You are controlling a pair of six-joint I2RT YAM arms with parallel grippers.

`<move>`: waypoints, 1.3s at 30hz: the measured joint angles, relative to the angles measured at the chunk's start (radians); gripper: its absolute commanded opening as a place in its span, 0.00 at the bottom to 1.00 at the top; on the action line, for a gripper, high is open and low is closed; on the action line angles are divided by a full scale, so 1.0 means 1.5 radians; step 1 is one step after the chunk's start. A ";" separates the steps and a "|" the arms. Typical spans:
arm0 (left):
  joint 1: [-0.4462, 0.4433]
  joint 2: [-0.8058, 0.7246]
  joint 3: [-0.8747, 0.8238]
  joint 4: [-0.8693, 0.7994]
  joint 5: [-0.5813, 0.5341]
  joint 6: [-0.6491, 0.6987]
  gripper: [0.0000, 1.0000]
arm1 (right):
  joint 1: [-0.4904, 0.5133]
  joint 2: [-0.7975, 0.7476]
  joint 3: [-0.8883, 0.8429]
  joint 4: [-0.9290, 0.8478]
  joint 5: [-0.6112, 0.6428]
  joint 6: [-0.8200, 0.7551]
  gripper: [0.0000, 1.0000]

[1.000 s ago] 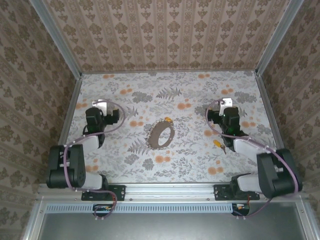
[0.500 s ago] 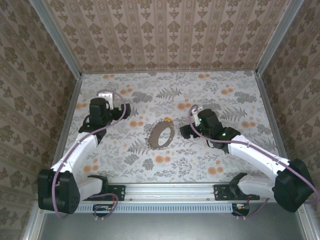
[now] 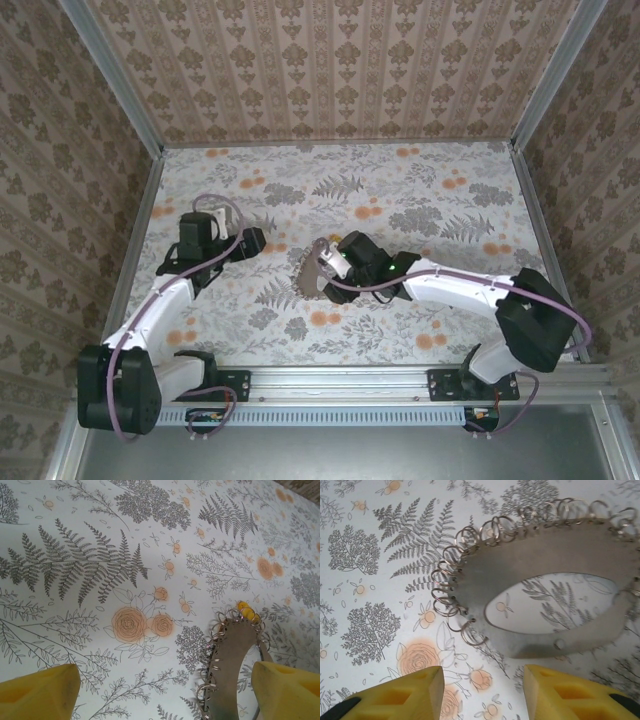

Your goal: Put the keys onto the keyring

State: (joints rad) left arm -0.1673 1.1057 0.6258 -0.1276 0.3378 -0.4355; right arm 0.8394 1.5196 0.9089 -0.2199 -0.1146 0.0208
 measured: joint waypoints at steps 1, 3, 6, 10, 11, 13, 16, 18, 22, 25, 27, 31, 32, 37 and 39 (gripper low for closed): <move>0.003 0.000 0.000 0.000 0.004 -0.004 0.87 | 0.003 0.010 0.005 0.002 -0.005 0.000 0.46; 0.005 -0.001 0.000 0.001 0.010 -0.010 0.87 | 0.009 0.029 0.016 0.004 -0.012 0.000 0.45; 0.007 -0.001 0.000 0.001 0.021 -0.014 0.86 | 0.023 0.058 0.037 0.004 -0.019 0.000 0.43; 0.007 -0.001 0.000 0.001 0.029 -0.015 0.85 | 0.038 0.097 0.076 0.004 -0.027 0.000 0.37; 0.007 -0.001 0.000 0.001 0.031 -0.015 0.85 | 0.040 0.105 0.085 0.003 -0.030 0.001 0.37; 0.007 -0.001 0.000 0.001 0.034 -0.015 0.84 | 0.044 0.116 0.095 0.003 -0.033 0.001 0.35; 0.007 -0.001 0.000 0.000 0.036 -0.015 0.84 | 0.046 0.120 0.096 -0.003 -0.035 0.005 0.32; 0.007 -0.001 0.000 0.000 0.040 -0.015 0.84 | 0.046 0.120 0.096 -0.006 -0.037 0.006 0.32; 0.007 0.000 0.000 0.000 0.045 -0.014 0.83 | 0.050 0.123 0.096 -0.016 -0.039 0.003 0.26; 0.007 0.000 0.000 0.000 0.047 -0.014 0.83 | 0.051 0.132 0.096 -0.021 -0.039 0.001 0.24; 0.007 0.000 0.000 0.000 0.048 -0.014 0.83 | 0.052 0.141 0.096 -0.026 -0.039 0.000 0.23; 0.007 0.000 0.000 0.000 0.048 -0.014 0.83 | 0.052 0.151 0.096 -0.032 -0.038 0.000 0.22; 0.007 0.000 0.000 0.000 0.048 -0.014 0.83 | 0.052 0.151 0.096 -0.032 -0.038 0.000 0.22; 0.007 0.000 0.000 0.000 0.048 -0.014 0.83 | 0.052 0.155 0.096 -0.031 -0.039 0.000 0.21; 0.007 0.000 0.000 0.000 0.049 -0.014 0.83 | 0.052 0.160 0.096 -0.031 -0.039 0.000 0.21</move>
State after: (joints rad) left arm -0.1562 1.1061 0.6258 -0.1280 0.4118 -0.4572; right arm 0.9173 1.7603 1.0534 -0.2661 -0.1730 0.0208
